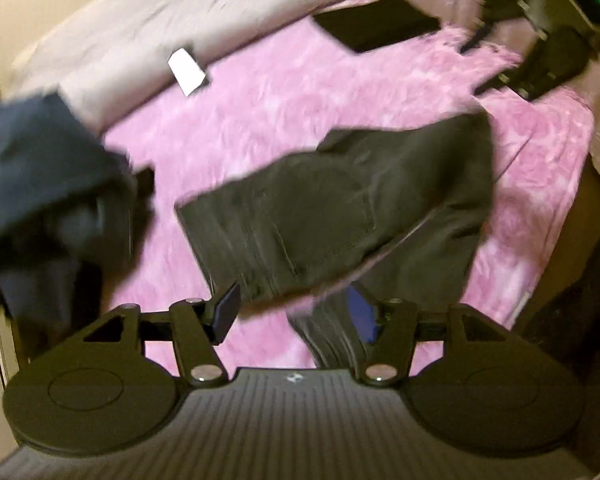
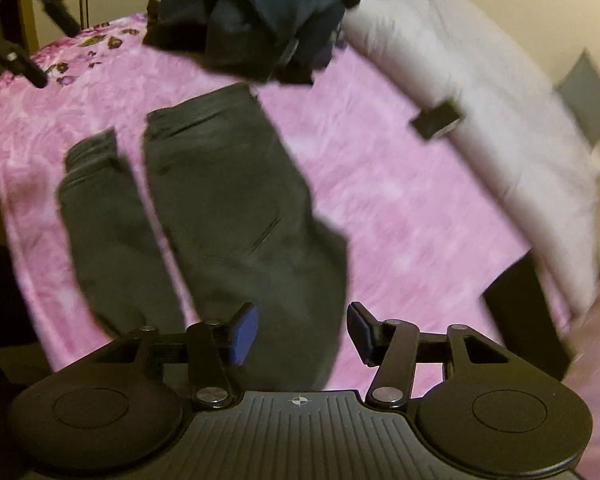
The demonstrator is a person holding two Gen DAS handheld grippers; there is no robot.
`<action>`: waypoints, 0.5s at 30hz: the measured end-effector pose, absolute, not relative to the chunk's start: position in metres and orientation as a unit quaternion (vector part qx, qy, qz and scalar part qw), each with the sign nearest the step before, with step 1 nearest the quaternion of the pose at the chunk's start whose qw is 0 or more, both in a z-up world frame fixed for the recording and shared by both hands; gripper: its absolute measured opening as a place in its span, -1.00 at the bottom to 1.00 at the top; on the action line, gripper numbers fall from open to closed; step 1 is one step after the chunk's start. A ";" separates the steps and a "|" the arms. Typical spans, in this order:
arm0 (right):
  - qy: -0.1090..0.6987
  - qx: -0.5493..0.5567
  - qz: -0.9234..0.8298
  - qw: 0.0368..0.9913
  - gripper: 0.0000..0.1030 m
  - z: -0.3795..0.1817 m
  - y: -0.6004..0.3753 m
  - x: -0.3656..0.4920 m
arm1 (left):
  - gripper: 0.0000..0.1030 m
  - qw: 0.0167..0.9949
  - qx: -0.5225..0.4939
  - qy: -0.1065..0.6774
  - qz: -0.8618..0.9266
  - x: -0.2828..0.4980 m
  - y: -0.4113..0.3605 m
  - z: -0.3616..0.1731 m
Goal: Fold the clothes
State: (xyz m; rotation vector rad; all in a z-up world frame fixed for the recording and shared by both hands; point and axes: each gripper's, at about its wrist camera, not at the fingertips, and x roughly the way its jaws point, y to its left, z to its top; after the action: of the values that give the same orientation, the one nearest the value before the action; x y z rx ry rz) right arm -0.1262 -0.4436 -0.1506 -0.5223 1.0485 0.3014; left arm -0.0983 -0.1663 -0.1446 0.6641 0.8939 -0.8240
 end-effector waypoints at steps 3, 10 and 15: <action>0.494 -0.223 0.164 0.824 0.66 -0.167 -0.412 -0.141 | 0.41 0.775 0.308 0.422 -0.356 -0.107 -0.146 -0.160; 0.502 -0.225 0.202 0.810 0.66 -0.244 -0.344 -0.127 | 0.44 0.775 0.294 0.454 -0.327 -0.109 -0.117 -0.216; 0.481 -0.244 0.233 0.809 0.66 -0.292 -0.277 -0.081 | 0.44 0.788 0.275 0.450 -0.317 -0.089 -0.095 -0.241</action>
State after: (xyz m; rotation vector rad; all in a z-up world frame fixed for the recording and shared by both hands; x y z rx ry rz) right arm -0.0810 -0.2772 -0.2920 -0.5224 1.0280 0.4988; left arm -0.0893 -0.0950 -0.2409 0.5914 0.9694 -0.6838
